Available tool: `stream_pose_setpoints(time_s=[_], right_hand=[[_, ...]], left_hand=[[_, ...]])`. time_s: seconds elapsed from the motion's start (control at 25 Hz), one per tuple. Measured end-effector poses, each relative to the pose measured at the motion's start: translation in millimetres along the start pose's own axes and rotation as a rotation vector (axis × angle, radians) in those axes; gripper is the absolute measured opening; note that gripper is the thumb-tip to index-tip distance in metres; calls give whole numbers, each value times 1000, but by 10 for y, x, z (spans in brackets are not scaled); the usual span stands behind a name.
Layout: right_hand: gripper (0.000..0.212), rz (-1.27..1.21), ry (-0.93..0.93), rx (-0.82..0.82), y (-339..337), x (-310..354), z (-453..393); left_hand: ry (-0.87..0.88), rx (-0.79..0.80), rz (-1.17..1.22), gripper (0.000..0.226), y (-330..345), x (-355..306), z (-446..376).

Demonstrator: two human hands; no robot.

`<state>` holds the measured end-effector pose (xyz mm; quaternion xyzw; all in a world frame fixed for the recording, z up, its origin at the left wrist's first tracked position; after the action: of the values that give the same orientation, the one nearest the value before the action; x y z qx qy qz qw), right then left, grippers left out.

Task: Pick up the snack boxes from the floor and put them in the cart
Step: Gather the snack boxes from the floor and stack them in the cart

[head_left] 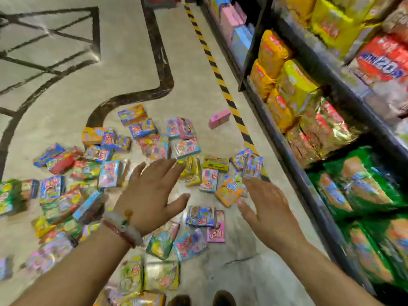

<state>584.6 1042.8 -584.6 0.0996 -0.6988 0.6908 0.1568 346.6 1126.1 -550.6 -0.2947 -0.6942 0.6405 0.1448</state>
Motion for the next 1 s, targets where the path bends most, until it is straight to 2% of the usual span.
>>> stream_pose_setpoints(time_s=[0.16, 0.24, 0.36, 0.44, 0.52, 0.64, 0.72, 0.84, 0.92, 1.0], right_hand=[[47, -11, 75, -17, 1977, -772, 51], [41, -50, 167, 124, 2881, -1131, 80], [30, -169, 388, 389, 3963, -1533, 147], [17, -272, 508, 390, 4414, -1647, 213], [26, -327, 597, 302, 4643, -1708, 218], [47, -335, 685, 350, 4710, -1731, 166], [53, -312, 690, 428, 4707, -1736, 126], [54, -350, 762, 463, 4730, -1761, 65], [55, -431, 839, 453, 4754, -1780, 42], [57, -568, 889, 437, 4704, -1751, 29]], left_hand=[[-39, 261, -27, 60, 2232, 406, 255], [-14, 411, -30, 63, 3224, 543, 353], [67, 546, 80, 73, 4367, 697, 359], [117, 536, 171, 84, 4854, 741, 305], [73, 543, 234, 100, 5027, 730, 220], [1, 733, 218, 101, 5123, 622, 160], [-1, 725, 243, 99, 5129, 573, 90], [-23, 766, 202, 102, 5196, 619, 7], [-53, 786, 189, 108, 5186, 629, -10], [-152, 741, 268, 102, 5136, 678, -7]])
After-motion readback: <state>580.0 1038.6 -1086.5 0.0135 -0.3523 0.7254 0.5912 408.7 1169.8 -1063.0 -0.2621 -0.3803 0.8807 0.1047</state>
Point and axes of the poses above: each hand's wrist, its own z-axis away from the middle knuckle, its own y-axis out of the palm, x = y × z, the point moved 2 cm from there along -z, towards the middle knuckle, and after that the axes turned 2 degrees about -x, right-handed, at the moved point
